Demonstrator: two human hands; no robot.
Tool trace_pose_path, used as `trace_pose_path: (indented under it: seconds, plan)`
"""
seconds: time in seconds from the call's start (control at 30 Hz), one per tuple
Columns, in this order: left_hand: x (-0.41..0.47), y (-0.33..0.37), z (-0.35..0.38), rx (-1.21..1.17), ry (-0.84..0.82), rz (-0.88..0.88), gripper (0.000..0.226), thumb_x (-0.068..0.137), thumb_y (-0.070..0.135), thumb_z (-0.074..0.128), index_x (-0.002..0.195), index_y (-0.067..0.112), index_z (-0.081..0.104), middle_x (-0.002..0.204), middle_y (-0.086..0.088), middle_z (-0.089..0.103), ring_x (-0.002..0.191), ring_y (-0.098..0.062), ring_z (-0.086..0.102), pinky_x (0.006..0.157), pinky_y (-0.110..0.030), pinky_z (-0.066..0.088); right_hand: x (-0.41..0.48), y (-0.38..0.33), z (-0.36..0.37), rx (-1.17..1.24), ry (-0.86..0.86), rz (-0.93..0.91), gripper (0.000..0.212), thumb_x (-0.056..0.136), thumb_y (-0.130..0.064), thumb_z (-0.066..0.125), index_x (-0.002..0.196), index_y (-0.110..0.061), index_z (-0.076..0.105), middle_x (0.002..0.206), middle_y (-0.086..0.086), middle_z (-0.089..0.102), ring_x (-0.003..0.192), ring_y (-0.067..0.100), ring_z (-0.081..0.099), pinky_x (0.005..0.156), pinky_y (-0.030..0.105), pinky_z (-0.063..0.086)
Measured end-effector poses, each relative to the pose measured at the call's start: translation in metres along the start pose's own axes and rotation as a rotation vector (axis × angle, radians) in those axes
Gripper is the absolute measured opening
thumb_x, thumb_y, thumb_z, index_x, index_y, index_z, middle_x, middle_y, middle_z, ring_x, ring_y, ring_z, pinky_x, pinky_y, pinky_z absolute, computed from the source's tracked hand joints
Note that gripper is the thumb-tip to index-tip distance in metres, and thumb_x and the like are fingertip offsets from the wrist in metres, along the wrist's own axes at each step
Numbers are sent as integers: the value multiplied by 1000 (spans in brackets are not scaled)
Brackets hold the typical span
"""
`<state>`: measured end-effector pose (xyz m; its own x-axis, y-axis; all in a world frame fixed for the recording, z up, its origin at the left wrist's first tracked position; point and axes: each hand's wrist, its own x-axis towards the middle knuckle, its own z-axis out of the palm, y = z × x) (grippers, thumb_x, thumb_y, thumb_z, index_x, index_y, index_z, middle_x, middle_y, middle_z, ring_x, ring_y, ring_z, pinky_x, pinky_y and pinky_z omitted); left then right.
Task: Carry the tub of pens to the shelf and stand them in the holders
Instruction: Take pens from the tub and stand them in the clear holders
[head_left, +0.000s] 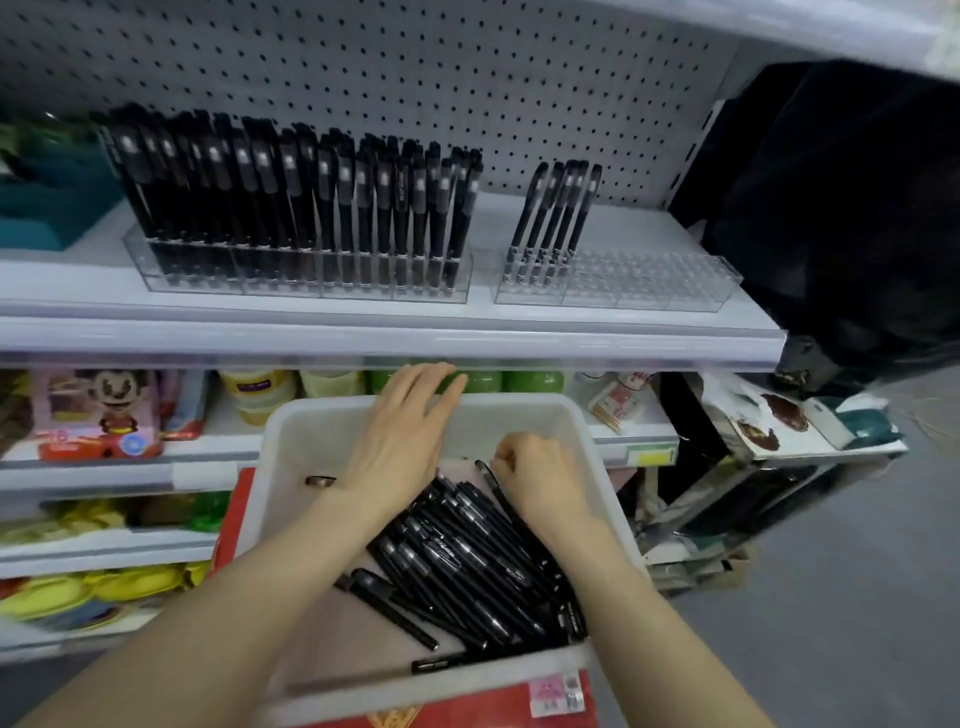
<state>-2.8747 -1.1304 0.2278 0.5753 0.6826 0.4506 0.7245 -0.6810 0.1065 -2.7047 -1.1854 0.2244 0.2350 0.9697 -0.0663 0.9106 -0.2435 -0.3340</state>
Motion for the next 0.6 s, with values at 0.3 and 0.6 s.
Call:
trace_pose_path:
  seconds: [0.3,0.6]
  plan:
    - [-2,1,4,-16,-15,17,68,75,-3,70,139,1,47,143,-18,41,133,-35,35,112,-50,33,-6,-5,17,-233,-122,3,10,93,-14,55,95,-9,64,104,14,66,97,32,62,67,30,37]
    - [16,4,-17,4,6,16,62,71,2,79,130,8,60,128,-12,59,115,-30,56,92,-42,51,11,5,-57,282,-47,26,6,91,-29,63,93,-24,59,87,-4,66,83,18,62,73,29,48]
